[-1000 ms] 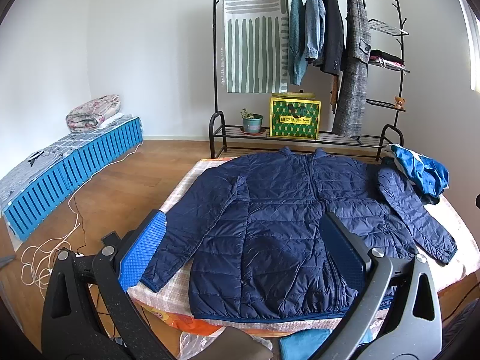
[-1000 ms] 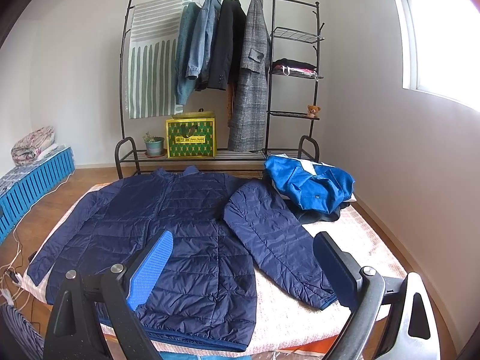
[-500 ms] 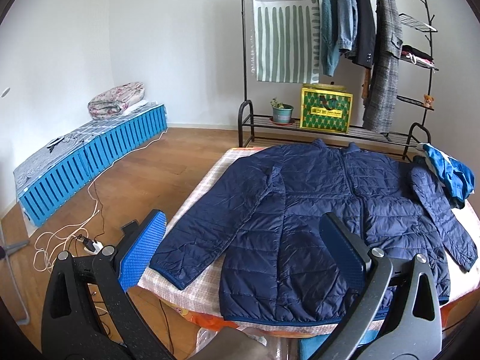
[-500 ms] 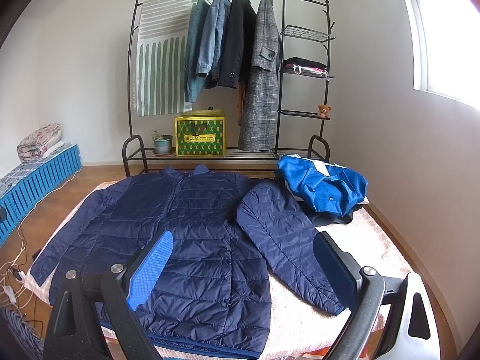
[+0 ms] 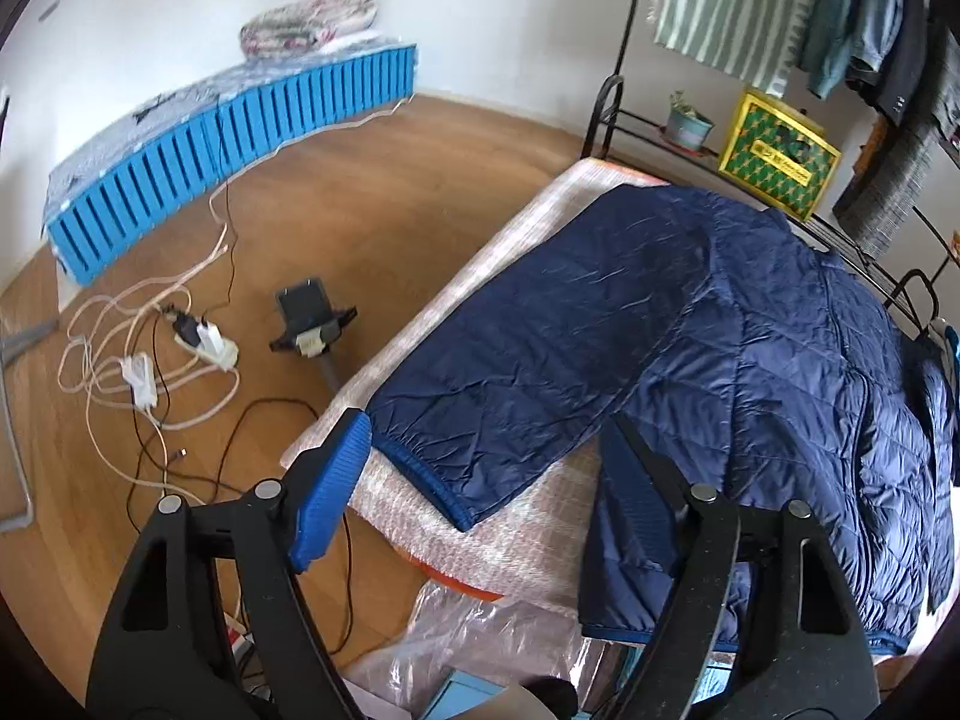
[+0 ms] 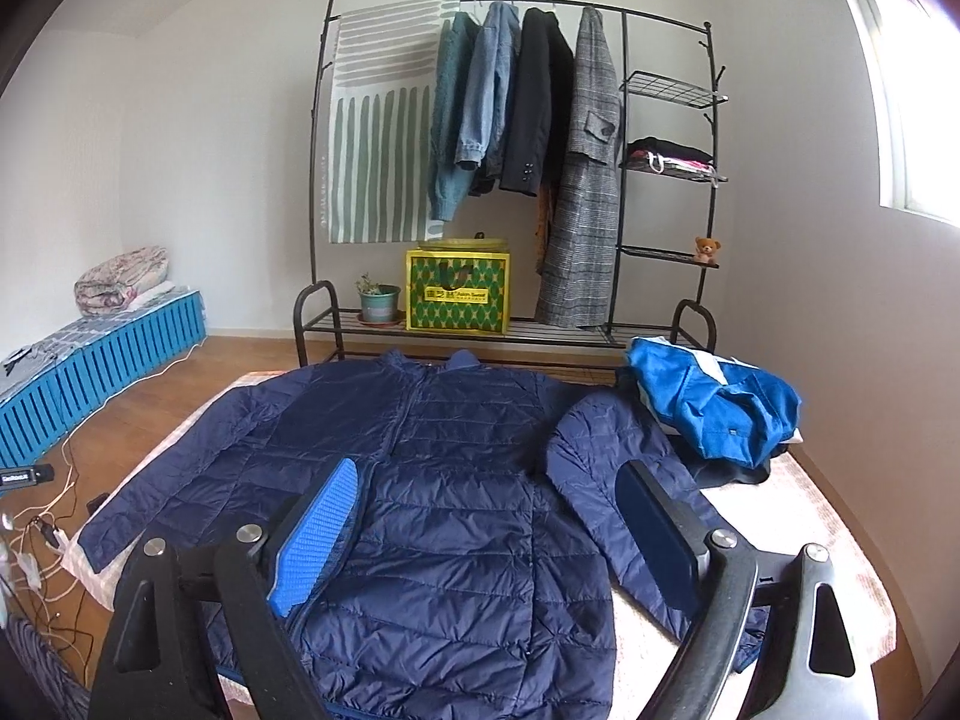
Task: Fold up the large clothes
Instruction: 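Grasp the navy jacket's sleeve cuff with the left gripper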
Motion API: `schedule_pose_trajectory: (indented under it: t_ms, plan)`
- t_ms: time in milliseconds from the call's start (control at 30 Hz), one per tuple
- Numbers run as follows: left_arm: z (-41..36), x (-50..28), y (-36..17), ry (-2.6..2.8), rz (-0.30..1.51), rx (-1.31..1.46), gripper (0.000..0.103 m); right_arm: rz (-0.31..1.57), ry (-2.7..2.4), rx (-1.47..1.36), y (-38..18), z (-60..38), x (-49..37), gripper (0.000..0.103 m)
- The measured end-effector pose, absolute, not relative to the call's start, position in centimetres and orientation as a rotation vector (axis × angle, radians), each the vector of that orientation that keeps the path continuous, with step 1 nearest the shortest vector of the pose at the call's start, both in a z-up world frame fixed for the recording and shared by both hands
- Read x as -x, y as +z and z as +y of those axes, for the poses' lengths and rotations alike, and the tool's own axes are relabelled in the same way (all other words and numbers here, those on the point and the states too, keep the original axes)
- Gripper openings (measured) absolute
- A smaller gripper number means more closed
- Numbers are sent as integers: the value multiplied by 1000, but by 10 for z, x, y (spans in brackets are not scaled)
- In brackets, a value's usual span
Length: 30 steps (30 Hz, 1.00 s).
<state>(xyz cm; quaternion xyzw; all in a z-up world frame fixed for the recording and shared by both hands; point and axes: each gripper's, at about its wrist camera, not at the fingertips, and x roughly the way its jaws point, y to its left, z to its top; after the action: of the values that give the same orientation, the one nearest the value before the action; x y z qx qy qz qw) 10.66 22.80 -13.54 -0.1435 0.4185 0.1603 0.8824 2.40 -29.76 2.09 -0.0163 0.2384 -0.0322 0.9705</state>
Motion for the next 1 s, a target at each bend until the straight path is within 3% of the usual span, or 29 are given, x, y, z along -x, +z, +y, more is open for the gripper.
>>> schedule_pose_trajectory:
  t_ms: [200, 333, 533, 700, 833, 867, 1000]
  plan:
    - [293, -126, -199, 324, 1034, 547, 66, 523, -9, 19, 10, -285, -45, 85]
    - [321, -133, -239, 314, 1103, 724, 63, 544, 9, 26, 1, -276, -54, 85]
    - [337, -138, -268, 331, 1148, 824, 62, 573, 27, 38, -9, -267, -63, 85]
    - [341, -147, -276, 337, 1148, 828, 54, 576, 29, 57, -11, -263, -64, 85]
    - [338, -156, -275, 354, 1148, 770, 29, 588, 27, 61, -14, -264, -66, 85]
    - [336, -157, -274, 356, 1147, 759, 13, 592, 27, 62, -14, -264, -67, 85]
    - [325, -161, -256, 352, 1088, 687, 6, 602, 29, 65, -16, -263, -70, 85]
